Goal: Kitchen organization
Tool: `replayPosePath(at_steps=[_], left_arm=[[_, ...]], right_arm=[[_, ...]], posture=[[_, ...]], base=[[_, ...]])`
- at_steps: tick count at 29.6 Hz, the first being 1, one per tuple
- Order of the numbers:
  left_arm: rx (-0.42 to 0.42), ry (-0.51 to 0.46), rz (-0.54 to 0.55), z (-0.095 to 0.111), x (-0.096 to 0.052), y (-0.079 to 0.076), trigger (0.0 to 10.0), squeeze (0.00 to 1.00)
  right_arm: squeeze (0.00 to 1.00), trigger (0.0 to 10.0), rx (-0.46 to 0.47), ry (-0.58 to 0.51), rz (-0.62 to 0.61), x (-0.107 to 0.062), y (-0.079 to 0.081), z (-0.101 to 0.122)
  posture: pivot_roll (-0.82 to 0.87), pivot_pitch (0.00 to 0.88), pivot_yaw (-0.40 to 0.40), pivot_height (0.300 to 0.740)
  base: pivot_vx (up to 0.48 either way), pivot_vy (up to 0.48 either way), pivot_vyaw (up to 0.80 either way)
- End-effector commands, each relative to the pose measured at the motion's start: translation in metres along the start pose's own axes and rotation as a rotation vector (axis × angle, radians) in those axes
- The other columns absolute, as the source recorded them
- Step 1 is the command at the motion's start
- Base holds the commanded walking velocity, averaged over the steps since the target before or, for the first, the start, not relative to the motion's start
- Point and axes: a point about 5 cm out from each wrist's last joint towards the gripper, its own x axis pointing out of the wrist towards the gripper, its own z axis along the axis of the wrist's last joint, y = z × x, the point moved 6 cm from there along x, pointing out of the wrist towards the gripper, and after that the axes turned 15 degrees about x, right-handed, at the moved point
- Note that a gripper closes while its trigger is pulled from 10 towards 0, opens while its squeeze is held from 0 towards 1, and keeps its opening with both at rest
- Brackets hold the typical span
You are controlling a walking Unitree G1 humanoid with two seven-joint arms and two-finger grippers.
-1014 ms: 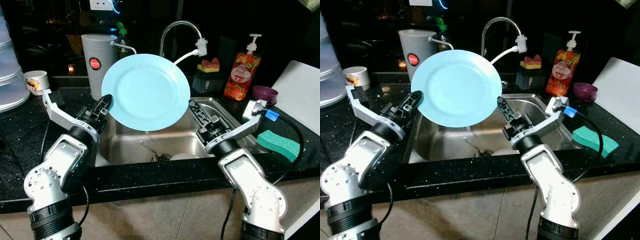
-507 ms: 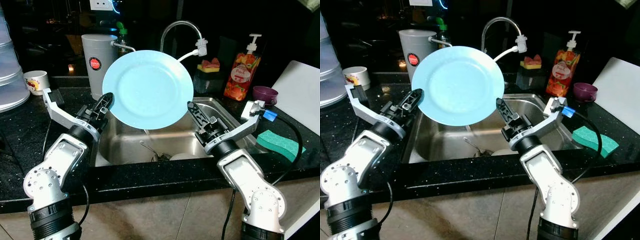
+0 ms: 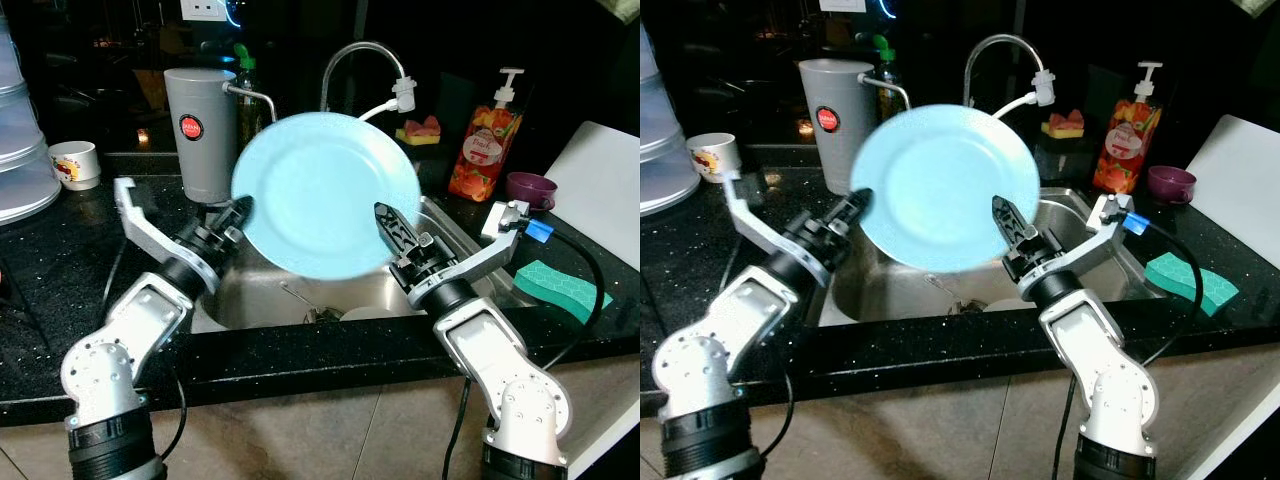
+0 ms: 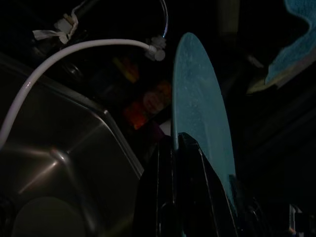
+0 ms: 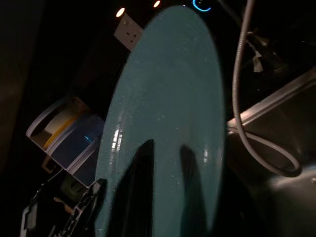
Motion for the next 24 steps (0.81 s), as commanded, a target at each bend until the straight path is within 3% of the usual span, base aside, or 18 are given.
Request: replayPosePath(at_steps=[1, 2, 3, 14, 15, 18, 19, 20, 22, 23, 24], left_arm=[[0.046, 0.054, -0.015, -0.012, -0.001, -0.004, 10.0, 0.0], [0.056, 0.065, -0.02, -0.015, -0.001, -0.004, 10.0, 0.0], [0.062, 0.069, -0.022, -0.017, -0.001, -0.005, 10.0, 0.0], [0.149, 0.068, -0.004, -0.015, -0.001, -0.003, 10.0, 0.0], [0.171, 0.069, 0.002, -0.016, 0.0, -0.003, 10.0, 1.0], [0.184, 0.073, 0.006, -0.016, 0.0, -0.003, 10.0, 1.0], [0.193, 0.075, 0.031, -0.016, 0.0, 0.001, 10.0, 1.0], [0.196, 0.076, 0.074, -0.016, 0.0, 0.008, 10.0, 0.0], [0.21, 0.081, 0.193, -0.015, -0.002, 0.03, 10.0, 0.0], [0.21, 0.081, 0.193, -0.015, -0.002, 0.03, 10.0, 0.0], [0.214, 0.083, 0.254, -0.015, -0.005, 0.041, 10.0, 0.0]], right_arm=[[0.0, 4.1, 0.016, 0.008, 0.004, 0.0, 0.0, -0.002], [0.0, 1.4, 0.016, 0.011, 0.002, 0.0, 0.0, -0.002], [0.0, 0.0, 0.013, 0.015, 0.002, 0.0, 0.0, -0.003], [0.0, 0.0, 0.014, 0.011, 0.016, -0.001, 0.002, -0.002], [0.0, 0.0, 0.018, 0.01, 0.019, -0.001, 0.002, -0.002], [0.0, 0.0, 0.02, 0.011, 0.019, 0.0, 0.002, -0.002], [0.0, 10.0, 0.018, 0.011, 0.012, 0.0, 0.001, -0.002], [0.0, 10.0, 0.013, 0.001, -0.002, 0.001, -0.002, -0.001], [0.0, 10.0, 0.001, -0.067, -0.075, 0.003, -0.014, 0.011], [0.0, 10.0, 0.001, -0.067, -0.075, 0.003, -0.014, 0.011], [0.0, 10.0, 0.002, -0.122, -0.133, 0.005, -0.025, 0.02]], posture=[[0.03, 0.057, -0.06, 0.74], [0.03, 0.057, -0.06, 0.74], [0.03, 0.057, -0.06, 0.74], [0.02, 0.057, -0.061, 0.74], [0.02, 0.057, -0.061, 0.74], [0.02, 0.057, -0.061, 0.74], [0.02, 0.057, -0.061, 0.74], [0.02, 0.057, -0.061, 0.74], [0.02, 0.057, -0.061, 0.74], [0.02, 0.057, -0.061, 0.74], [0.02, 0.057, -0.061, 0.74]], base=[[0.0, 0.0, 0.0], [0.0, 0.0, 0.0], [0.0, 0.0, 0.0], [0.0, 0.0, 0.0], [0.0, 0.0, 0.0], [0.0, 0.0, 0.0], [0.0, 0.0, 0.0], [0.0, 0.0, 0.0], [0.0, 0.0, 0.0], [0.0, 0.0, 0.0], [0.0, 0.0, 0.0]])
